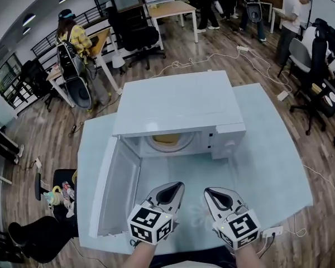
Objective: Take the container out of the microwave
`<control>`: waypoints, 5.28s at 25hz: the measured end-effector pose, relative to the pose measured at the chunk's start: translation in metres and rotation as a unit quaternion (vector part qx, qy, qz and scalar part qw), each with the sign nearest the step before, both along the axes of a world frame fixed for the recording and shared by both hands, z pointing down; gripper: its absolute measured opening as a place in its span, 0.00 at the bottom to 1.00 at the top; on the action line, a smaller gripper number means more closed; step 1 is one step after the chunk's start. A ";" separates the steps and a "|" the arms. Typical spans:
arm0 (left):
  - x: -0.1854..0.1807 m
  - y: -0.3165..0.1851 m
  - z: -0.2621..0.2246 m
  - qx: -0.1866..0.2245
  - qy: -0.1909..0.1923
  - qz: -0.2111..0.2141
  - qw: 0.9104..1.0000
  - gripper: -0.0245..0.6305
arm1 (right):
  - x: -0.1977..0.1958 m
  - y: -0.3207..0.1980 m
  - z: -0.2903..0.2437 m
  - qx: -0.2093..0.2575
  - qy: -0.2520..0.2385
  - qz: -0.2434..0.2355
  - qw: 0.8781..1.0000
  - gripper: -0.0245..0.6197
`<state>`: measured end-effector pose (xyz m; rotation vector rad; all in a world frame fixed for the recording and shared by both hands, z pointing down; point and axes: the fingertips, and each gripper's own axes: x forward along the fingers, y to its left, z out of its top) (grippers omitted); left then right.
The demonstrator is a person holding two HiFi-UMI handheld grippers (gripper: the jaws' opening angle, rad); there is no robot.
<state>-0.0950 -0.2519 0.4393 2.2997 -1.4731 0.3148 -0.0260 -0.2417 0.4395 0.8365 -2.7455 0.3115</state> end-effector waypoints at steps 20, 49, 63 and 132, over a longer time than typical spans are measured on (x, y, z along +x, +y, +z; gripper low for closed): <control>-0.021 -0.071 0.061 -0.060 -0.078 0.046 0.994 0.06 | -0.028 -0.042 0.021 -0.026 -0.006 0.017 0.999 0.04; -0.074 -0.185 0.114 -0.043 -0.310 0.002 0.950 0.34 | -0.033 -0.054 0.072 -0.120 -0.015 0.011 0.993 0.04; -0.062 -0.171 0.138 -0.070 -0.366 0.069 0.925 0.10 | -0.028 -0.050 0.068 -0.128 -0.038 0.026 0.991 0.04; -0.011 0.047 -0.014 0.000 -0.055 0.042 0.998 0.09 | -0.030 0.019 -0.026 0.008 0.001 -0.049 0.999 0.04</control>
